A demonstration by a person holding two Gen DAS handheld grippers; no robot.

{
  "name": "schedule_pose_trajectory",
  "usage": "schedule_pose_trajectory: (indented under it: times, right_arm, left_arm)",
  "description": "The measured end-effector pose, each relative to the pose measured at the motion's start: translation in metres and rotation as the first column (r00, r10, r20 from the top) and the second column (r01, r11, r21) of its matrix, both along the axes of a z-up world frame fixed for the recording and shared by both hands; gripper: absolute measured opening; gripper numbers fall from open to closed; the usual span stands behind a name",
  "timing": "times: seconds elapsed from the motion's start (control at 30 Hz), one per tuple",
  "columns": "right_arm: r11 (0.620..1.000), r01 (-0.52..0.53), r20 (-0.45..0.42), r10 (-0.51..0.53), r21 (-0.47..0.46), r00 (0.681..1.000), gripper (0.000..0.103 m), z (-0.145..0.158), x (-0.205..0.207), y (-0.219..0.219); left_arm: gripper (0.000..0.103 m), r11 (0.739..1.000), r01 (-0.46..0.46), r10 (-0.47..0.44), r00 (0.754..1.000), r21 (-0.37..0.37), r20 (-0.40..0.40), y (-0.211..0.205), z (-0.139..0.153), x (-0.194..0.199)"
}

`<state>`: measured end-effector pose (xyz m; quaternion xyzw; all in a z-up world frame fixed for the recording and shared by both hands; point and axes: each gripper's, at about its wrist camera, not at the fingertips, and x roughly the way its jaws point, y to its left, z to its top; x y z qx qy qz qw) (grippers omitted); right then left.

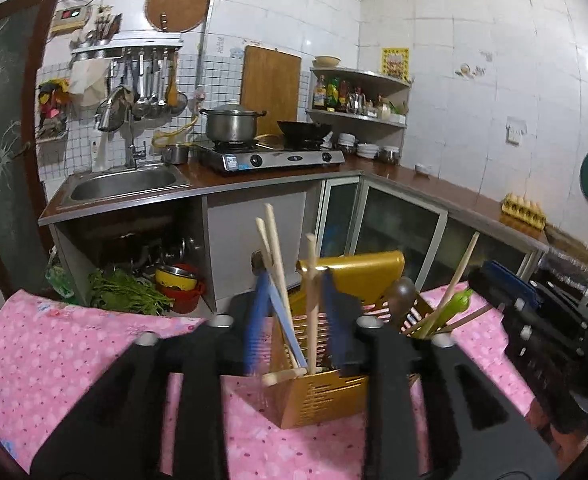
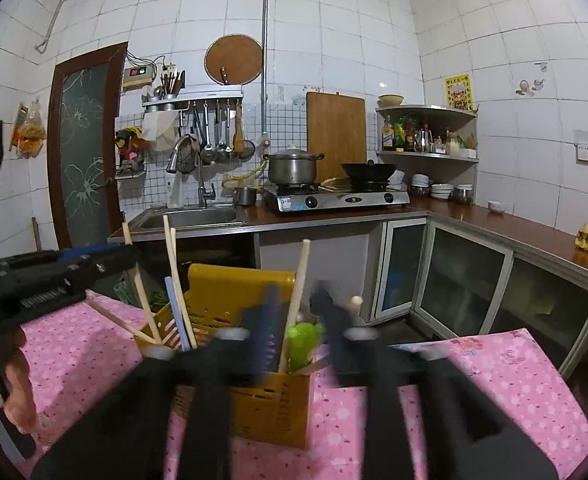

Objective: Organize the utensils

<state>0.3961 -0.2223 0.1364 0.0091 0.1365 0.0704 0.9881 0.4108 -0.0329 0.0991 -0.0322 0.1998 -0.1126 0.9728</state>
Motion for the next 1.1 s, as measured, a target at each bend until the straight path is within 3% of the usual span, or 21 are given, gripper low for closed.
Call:
schedule_pose_trajectory:
  times: [0.03, 0.07, 0.17, 0.27, 0.37, 0.57, 0.73, 0.97, 1.1]
  right_arm:
    - [1.0, 0.002, -0.003, -0.002, 0.005, 1.0, 0.059, 0.003, -0.005, -0.002]
    - [1.0, 0.003, -0.003, -0.003, 0.0, 1.0, 0.059, 0.006, -0.009, -0.002]
    - [0.998, 0.015, -0.015, -0.016, -0.059, 1.0, 0.059, 0.011, -0.034, -0.003]
    - [0.998, 0.018, -0.031, -0.02, -0.06, 0.999, 0.068, 0.011, -0.057, -0.006]
    - [0.999, 0.021, -0.04, -0.022, -0.038, 0.999, 0.078, 0.004, -0.09, -0.008]
    - [0.999, 0.038, -0.047, -0.038, -0.001, 0.998, 0.093, -0.01, -0.155, -0.004]
    - [0.998, 0.048, -0.072, -0.046, 0.026, 0.996, 0.098, -0.016, -0.205, 0.004]
    - [0.998, 0.055, -0.021, -0.055, 0.031, 0.998, 0.099, -0.031, -0.251, 0.016]
    - [0.998, 0.063, 0.011, -0.063, 0.023, 0.998, 0.099, -0.037, -0.252, 0.016]
  left_arm:
    - [0.051, 1.0, -0.007, 0.007, 1.0, -0.012, 0.005, 0.004, 0.005, -0.005]
    - [0.059, 1.0, -0.014, 0.014, 1.0, -0.019, 0.012, 0.008, 0.008, -0.011]
    - [0.077, 0.999, -0.032, 0.032, 0.999, -0.024, 0.026, 0.025, 0.02, -0.038]
    - [0.091, 0.998, -0.051, 0.052, 0.998, -0.031, 0.026, 0.041, 0.022, -0.065]
    - [0.097, 0.998, -0.063, 0.064, 0.997, -0.021, 0.035, 0.05, 0.018, -0.094]
    - [0.098, 0.994, -0.11, 0.109, 0.993, 0.009, 0.048, 0.055, 0.004, -0.161]
    - [0.098, 0.983, -0.172, 0.17, 0.985, 0.062, 0.032, 0.049, -0.016, -0.212]
    - [0.098, 0.975, -0.214, 0.21, 0.975, 0.053, 0.069, 0.048, -0.038, -0.257]
    - [0.098, 0.974, -0.22, 0.213, 0.971, 0.06, 0.108, 0.044, -0.051, -0.263]
